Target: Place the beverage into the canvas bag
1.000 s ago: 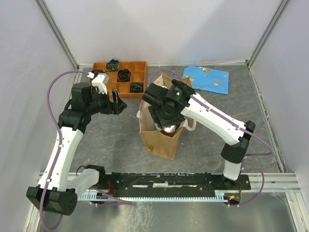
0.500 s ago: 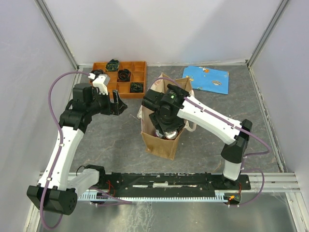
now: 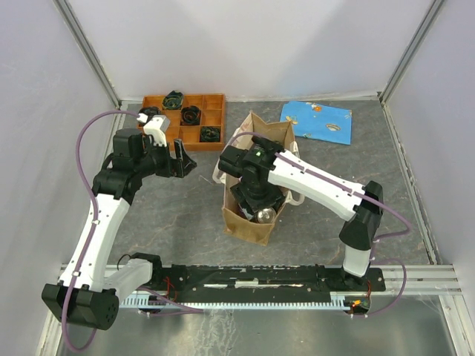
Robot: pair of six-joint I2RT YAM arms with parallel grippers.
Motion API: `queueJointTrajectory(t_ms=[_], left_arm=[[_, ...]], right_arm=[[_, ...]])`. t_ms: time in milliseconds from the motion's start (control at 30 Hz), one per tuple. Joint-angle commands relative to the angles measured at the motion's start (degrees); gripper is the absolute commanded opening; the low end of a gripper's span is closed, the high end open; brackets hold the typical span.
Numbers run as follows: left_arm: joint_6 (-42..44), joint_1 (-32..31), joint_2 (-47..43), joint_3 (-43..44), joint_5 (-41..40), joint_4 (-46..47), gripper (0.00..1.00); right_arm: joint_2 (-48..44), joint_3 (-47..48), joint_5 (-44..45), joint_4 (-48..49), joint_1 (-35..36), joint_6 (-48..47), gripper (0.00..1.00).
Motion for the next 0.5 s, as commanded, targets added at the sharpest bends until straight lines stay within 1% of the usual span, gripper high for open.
queueJointTrajectory(t_ms=[0,133,267,367,467], left_arm=[[2.0,0.0,-0.9,-0.1,0.7,2.6,0.85],[2.0,0.1,-1.3,-0.4,0.6,2.1,0.85],[2.0,0.1,-1.5,-0.6,0.6,2.0,0.85],[2.0,0.0,-1.4,-0.6,0.6,2.2,0.85],[1.8,0.1,-1.0,-0.6,0.7,2.4,0.85]], right_arm=[[1.3,-2.6,-4.0,2.8,0.2,-1.2,0.00],[2.6,-2.5,-4.4,3.7,-0.2,-1.8,0.00],[2.8,0.0,-3.2,2.9,-0.5,-1.9,0.00],[2.5,4.4,-0.5,0.4,-0.7,-1.6,0.00],[2.2,11.0,3.4,-2.9,-1.6,-1.1,0.00]])
